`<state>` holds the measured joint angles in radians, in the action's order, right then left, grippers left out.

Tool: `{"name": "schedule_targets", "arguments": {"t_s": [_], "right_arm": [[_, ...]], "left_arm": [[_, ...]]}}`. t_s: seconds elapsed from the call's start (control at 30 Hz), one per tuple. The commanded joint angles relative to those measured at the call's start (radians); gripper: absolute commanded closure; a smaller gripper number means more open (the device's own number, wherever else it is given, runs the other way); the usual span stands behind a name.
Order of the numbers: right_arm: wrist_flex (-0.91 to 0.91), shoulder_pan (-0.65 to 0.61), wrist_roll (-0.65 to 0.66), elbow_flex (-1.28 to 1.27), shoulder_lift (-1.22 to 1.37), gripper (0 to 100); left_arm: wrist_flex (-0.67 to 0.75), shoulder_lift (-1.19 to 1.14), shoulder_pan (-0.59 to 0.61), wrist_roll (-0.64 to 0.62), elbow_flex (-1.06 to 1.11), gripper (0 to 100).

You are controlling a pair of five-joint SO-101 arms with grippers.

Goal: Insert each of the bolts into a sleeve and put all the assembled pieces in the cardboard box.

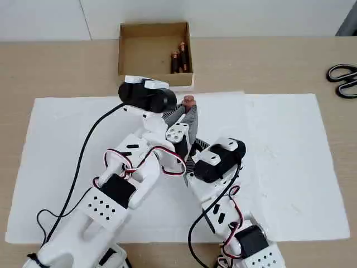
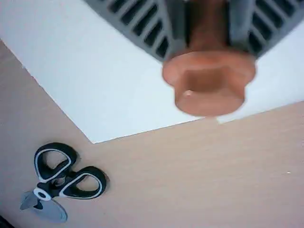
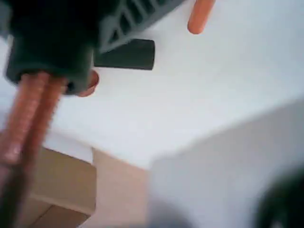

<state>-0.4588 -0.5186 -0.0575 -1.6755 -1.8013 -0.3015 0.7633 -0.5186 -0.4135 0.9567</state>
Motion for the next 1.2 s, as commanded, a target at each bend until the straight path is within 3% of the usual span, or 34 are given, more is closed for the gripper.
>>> {"name": "schedule_targets", "arguments": {"t_s": [0.0, 0.47, 1.07, 1.17], "right_arm": [[0.005, 0.002, -0.002, -0.006, -0.015, 99.5], [0.005, 0.005, -0.002, -0.005, -0.015, 99.5], [0.007, 0.005, -0.002, -0.005, -0.015, 99.5], [0.007, 0.005, -0.002, -0.005, -0.015, 99.5]], "left_arm": [[-0.035, 0.003, -0.023, -0.011, -0.013, 100], [-0.175, 0.175, -0.035, -0.011, 0.002, 100], [-0.183, 0.071, -0.041, -0.008, 0.018, 99], [-0.232, 0.075, -0.051, -0.006, 0.013, 94]]}}
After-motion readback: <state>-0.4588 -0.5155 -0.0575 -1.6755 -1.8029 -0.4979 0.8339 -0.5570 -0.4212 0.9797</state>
